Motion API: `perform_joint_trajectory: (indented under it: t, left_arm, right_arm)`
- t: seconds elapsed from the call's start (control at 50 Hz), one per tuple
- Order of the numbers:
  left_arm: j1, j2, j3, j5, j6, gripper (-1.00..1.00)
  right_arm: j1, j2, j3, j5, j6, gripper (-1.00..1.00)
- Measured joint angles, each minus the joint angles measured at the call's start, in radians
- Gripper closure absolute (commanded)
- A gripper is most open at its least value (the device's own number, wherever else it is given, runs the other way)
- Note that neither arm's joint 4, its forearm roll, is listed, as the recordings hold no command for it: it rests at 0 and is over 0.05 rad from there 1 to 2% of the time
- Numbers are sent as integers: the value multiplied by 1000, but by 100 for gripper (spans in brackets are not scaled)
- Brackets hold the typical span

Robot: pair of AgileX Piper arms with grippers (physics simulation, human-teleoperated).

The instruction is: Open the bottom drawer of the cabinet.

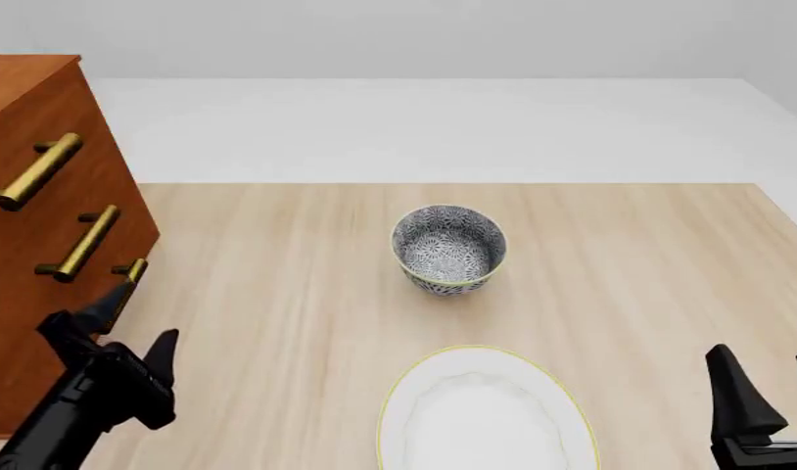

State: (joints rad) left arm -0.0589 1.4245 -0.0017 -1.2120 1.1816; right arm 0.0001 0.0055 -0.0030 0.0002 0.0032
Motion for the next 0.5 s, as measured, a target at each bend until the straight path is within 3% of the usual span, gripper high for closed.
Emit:
perform_joint_trajectory:
  t: [0.5]
  left_arm:
    - [2,94,-8,-7,24,-100]
  right_arm:
    - [0,0,-1,0,0,-100]
